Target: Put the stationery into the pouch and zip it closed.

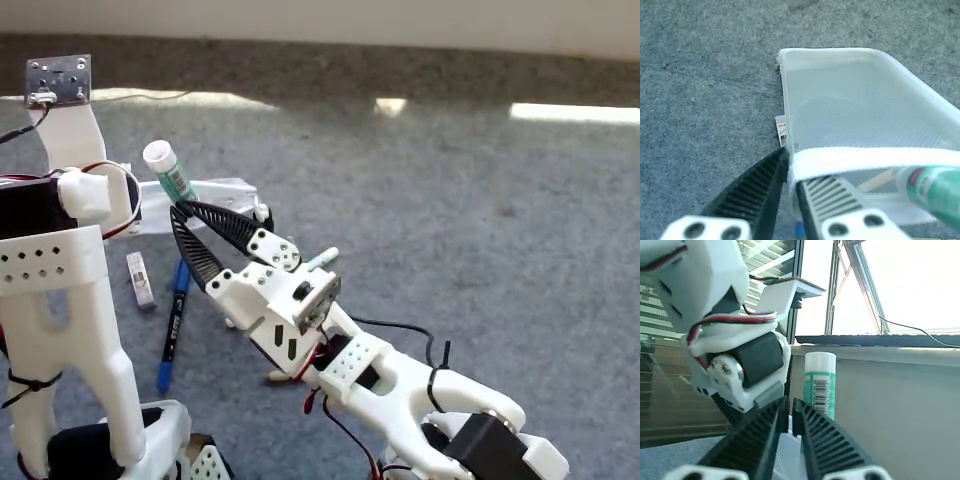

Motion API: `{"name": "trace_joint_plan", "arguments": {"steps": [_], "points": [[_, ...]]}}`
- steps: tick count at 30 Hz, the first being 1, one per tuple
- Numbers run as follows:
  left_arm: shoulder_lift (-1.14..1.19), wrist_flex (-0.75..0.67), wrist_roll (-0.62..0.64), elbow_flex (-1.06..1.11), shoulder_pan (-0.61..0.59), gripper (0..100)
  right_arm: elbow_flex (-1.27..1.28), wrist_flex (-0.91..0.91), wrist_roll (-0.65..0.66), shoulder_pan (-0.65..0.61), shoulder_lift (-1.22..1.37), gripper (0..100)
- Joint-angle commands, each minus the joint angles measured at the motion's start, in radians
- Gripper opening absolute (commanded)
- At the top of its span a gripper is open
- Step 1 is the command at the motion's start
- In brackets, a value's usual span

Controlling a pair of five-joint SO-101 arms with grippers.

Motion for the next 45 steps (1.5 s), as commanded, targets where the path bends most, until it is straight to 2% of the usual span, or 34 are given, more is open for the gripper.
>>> {"name": "trace_joint_plan", "arguments": {"steps": [1,6,11,19,25,35,45], "points": [[-0.001,-0.002,0.012,-0.002,-0.004,1,-0.007,0.002,0.020,-0.008,-0.033,0.3],[-0.001,-0.002,0.012,-0.002,-0.004,1,-0.008,0.143,0.017,-0.005,-0.039,0.3],[-0.001,0.002,0.012,-0.002,-0.004,1,-0.007,0.193,0.017,-0.005,-0.041,0.3],[-0.005,-0.005,0.012,0.038,-0.004,1,-0.065,0.446,-0.180,0.068,-0.042,0.3],[-0.005,-0.005,0.011,0.039,-0.004,1,-0.104,0.567,-0.187,0.036,-0.166,0.3],[-0.005,-0.005,0.011,0.038,-0.004,1,-0.108,1.106,-0.192,-0.002,-0.512,0.3],[-0.007,-0.005,0.012,0.036,-0.004,1,-0.226,1.484,-0.186,-0.004,-0.722,0.3]]}}
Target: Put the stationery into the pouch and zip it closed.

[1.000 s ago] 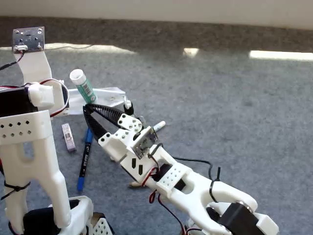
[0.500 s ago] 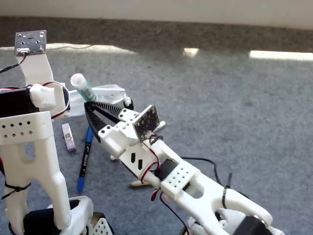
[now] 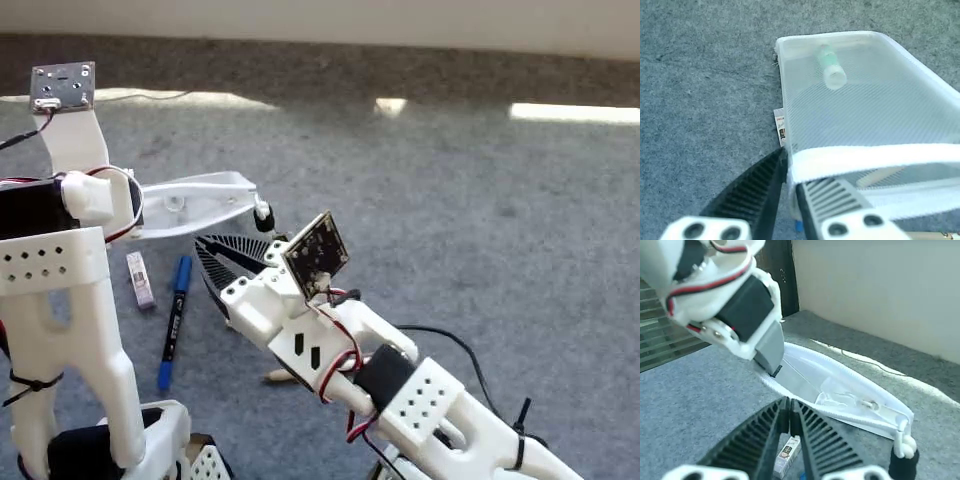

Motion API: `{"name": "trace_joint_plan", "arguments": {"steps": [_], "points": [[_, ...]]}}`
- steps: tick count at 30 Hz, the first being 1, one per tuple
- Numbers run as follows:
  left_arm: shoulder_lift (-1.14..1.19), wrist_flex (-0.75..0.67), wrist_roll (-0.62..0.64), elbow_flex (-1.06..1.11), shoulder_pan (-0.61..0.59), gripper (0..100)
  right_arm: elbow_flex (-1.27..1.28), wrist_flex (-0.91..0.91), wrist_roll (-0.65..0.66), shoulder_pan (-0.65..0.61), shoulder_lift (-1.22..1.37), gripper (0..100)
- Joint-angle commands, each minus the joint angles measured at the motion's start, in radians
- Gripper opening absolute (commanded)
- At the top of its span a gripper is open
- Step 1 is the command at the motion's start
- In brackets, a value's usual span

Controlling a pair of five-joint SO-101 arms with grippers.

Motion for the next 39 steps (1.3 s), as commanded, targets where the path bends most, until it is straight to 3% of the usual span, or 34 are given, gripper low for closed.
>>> {"name": "trace_joint_plan", "arguments": {"steps": [1,11,24,29,35,39], "points": [[-0.004,-0.005,0.012,-0.005,-0.004,1,-0.117,0.148,-0.003,-0.007,-0.062,0.3],[-0.005,0.003,0.038,-0.048,-0.125,1,-0.259,0.438,-0.002,-0.007,-0.062,0.4],[-0.176,-0.005,0.092,-0.039,-0.305,1,-0.140,0.495,-0.017,-0.008,0.079,0.4],[-0.189,-0.005,0.094,-0.039,-0.378,1,-0.243,0.495,-0.169,-0.036,0.292,0.9],[-0.194,-0.006,0.094,-0.039,-0.437,1,-0.387,0.495,-0.313,-0.079,0.521,16.1],[-0.194,-0.021,0.094,-0.039,-0.492,1,-0.533,0.495,-0.359,-0.110,0.684,17.9]]}}
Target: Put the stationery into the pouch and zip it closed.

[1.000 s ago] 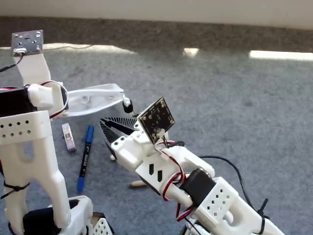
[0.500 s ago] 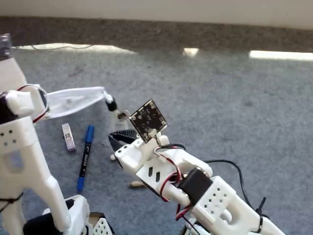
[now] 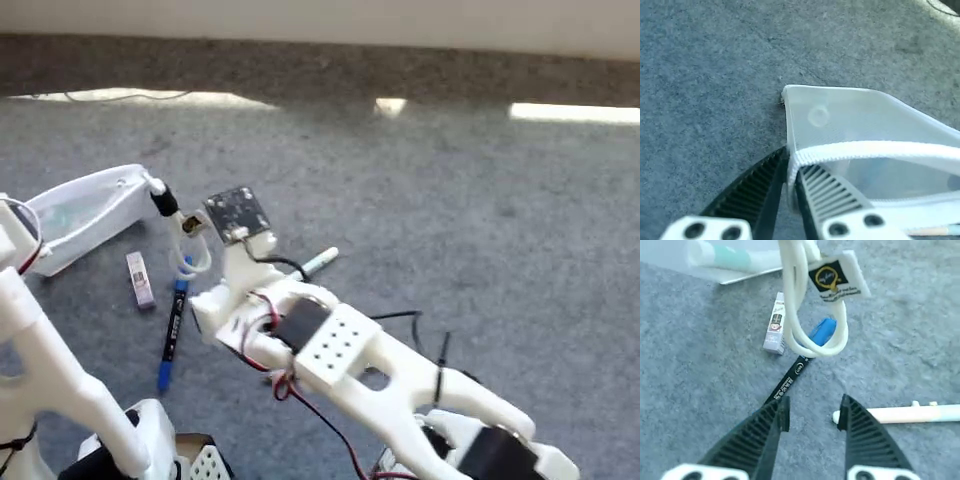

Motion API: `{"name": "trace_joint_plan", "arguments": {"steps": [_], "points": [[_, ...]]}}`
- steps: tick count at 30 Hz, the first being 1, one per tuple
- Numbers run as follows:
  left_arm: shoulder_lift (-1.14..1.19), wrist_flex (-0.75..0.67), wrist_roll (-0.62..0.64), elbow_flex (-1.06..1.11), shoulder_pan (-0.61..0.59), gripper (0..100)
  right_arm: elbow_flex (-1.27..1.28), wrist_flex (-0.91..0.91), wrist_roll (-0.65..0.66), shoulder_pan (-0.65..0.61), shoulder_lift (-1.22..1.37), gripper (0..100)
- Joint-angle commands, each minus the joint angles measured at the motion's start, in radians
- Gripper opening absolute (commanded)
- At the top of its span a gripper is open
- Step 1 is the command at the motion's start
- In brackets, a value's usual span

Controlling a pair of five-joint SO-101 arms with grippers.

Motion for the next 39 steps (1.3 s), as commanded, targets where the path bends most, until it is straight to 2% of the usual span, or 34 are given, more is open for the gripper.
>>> {"name": "trace_joint_plan", "arguments": {"steps": [1,13,27,36,39], "points": [[-0.047,-0.026,0.011,-0.030,-0.062,1,-0.173,0.002,-0.044,-0.038,0.122,17.9],[-0.048,-0.120,0.012,0.073,-0.105,1,-0.542,0.004,-0.144,-0.056,0.604,17.8],[-0.048,-0.118,0.012,0.077,-0.108,1,-0.722,0.012,-0.141,-0.008,0.846,17.7],[-0.048,-0.110,0.012,0.077,-0.107,1,-0.932,0.263,-0.144,0.012,0.998,17.6],[-0.048,-0.110,0.012,0.079,-0.107,1,-1.000,0.326,-0.144,0.024,1.044,13.2]]}}
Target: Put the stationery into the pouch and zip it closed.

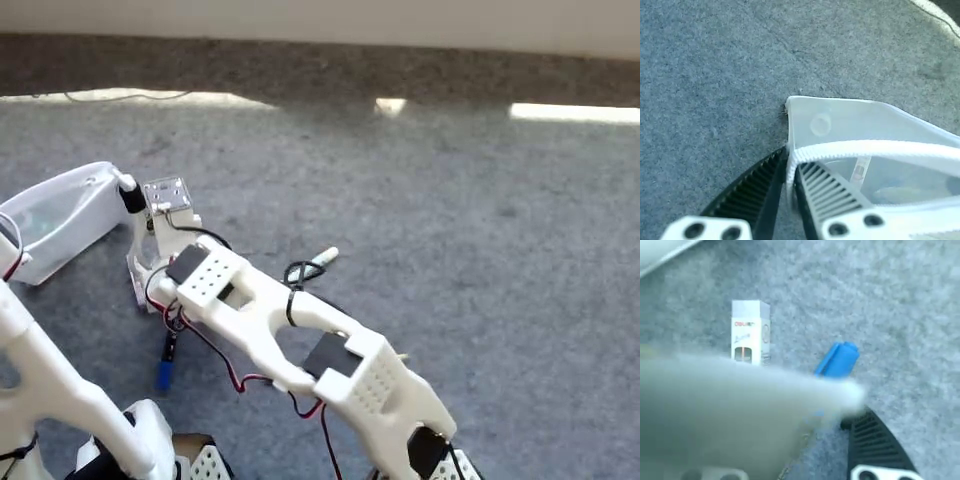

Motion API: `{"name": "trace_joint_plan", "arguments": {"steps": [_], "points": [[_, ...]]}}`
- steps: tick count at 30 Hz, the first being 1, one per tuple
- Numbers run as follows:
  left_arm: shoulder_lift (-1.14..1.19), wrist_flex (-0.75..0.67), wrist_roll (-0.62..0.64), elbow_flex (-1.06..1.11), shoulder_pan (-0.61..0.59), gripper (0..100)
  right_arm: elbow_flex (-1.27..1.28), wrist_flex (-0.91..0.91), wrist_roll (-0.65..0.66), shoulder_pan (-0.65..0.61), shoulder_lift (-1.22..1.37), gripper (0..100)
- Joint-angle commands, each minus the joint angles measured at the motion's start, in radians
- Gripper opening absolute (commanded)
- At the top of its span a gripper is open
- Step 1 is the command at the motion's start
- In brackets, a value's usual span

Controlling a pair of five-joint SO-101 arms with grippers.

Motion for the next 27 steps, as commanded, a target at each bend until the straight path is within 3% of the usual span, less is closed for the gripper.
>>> {"name": "trace_joint_plan", "arguments": {"steps": [1,4,10,15,27], "points": [[-0.022,-0.015,0.012,-0.002,-0.010,1,-0.084,0.077,-0.008,0.036,0.033,10.2],[-0.022,-0.015,0.012,-0.002,-0.010,1,-0.119,0.108,0.000,0.050,0.047,0.0],[-0.022,-0.015,0.012,-0.002,-0.007,1,-0.137,0.252,0.008,0.079,-0.002,0.4],[-0.022,-0.015,0.012,-0.002,-0.007,1,-0.131,0.361,0.129,0.091,-0.093,0.4],[-0.022,-0.015,0.014,-0.002,0.079,1,-0.128,0.593,0.137,0.090,-0.309,0.4]]}}
